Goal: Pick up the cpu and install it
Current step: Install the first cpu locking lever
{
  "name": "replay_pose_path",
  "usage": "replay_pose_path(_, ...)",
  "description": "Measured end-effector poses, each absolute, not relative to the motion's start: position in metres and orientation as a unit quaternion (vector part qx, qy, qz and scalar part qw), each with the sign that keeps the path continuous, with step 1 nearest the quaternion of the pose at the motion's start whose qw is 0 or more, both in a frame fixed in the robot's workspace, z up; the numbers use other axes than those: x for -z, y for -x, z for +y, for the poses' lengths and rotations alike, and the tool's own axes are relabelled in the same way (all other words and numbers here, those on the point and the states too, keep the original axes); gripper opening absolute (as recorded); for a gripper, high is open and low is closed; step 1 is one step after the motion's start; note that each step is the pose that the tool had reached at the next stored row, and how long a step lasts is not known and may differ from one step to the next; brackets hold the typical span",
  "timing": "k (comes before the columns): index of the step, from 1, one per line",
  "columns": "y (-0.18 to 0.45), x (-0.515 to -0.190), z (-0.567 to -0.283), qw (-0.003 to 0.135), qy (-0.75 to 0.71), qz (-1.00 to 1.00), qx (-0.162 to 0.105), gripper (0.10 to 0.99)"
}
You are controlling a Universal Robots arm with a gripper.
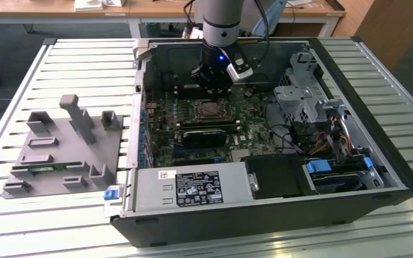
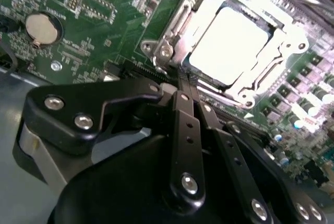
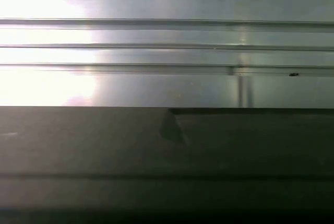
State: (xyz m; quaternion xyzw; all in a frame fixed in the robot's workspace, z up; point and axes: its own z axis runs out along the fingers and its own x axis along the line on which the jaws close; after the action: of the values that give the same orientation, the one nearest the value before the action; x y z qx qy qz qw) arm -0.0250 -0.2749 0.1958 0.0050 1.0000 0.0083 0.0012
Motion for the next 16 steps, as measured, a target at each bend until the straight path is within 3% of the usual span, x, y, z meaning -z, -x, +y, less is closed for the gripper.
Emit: replay_pose_path(16,0.024,-0.216,-0.274,0.003,-0.005,1.000,-0.014,0.106)
